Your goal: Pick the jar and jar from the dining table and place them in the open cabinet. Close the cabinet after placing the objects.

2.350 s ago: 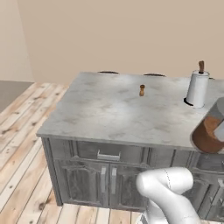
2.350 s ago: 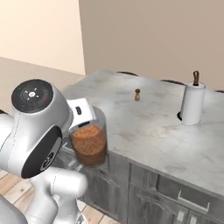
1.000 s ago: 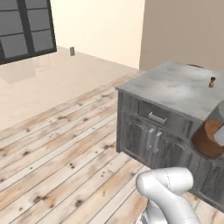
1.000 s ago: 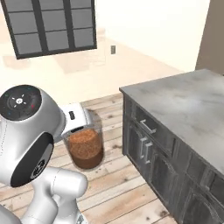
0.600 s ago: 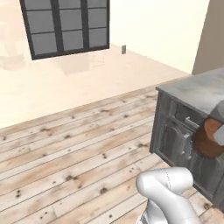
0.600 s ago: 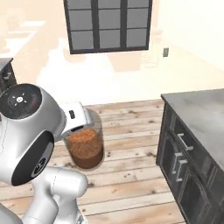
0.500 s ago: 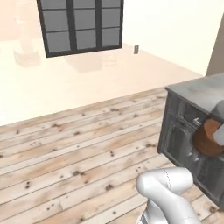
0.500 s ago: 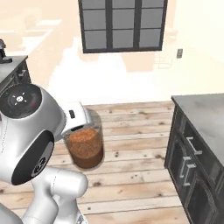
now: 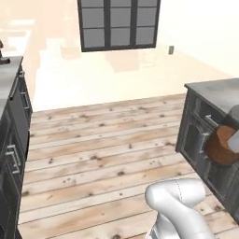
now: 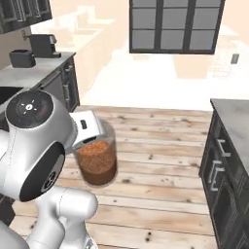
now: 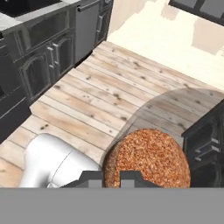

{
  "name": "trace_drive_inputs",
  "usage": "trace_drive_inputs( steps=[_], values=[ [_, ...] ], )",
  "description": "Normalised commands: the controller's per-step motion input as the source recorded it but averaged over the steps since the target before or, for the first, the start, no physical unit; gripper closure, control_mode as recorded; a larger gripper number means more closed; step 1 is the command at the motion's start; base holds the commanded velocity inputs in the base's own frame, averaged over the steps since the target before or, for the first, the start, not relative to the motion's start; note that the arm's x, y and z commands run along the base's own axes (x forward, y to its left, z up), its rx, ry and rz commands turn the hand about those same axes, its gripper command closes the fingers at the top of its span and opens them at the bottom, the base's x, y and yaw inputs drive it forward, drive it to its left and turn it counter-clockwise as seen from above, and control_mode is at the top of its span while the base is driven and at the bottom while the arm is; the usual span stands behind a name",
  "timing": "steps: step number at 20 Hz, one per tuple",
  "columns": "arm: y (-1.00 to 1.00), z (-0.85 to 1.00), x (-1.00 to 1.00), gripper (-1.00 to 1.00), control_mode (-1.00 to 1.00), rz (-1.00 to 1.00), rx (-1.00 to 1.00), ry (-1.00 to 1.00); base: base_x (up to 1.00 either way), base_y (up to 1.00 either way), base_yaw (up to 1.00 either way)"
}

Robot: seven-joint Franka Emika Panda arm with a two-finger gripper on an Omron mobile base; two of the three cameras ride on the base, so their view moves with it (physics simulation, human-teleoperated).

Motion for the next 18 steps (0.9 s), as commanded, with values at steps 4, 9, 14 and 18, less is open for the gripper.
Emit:
trace_drive_inputs(
  steps=[4,9,14,18],
  values=[
    [0.0,0.0,0.0,1.0,1.0,0.0,0.0,0.0,-1.0,-0.63,0.2],
    [0.0,0.0,0.0,1.0,1.0,0.0,0.0,0.0,-1.0,-0.57,0.18],
    [0.0,0.0,0.0,1.0,1.0,0.0,0.0,0.0,-1.0,-0.44,0.16],
    [0.0,0.0,0.0,1.0,1.0,0.0,0.0,0.0,-1.0,-0.24,0.13]
  ],
)
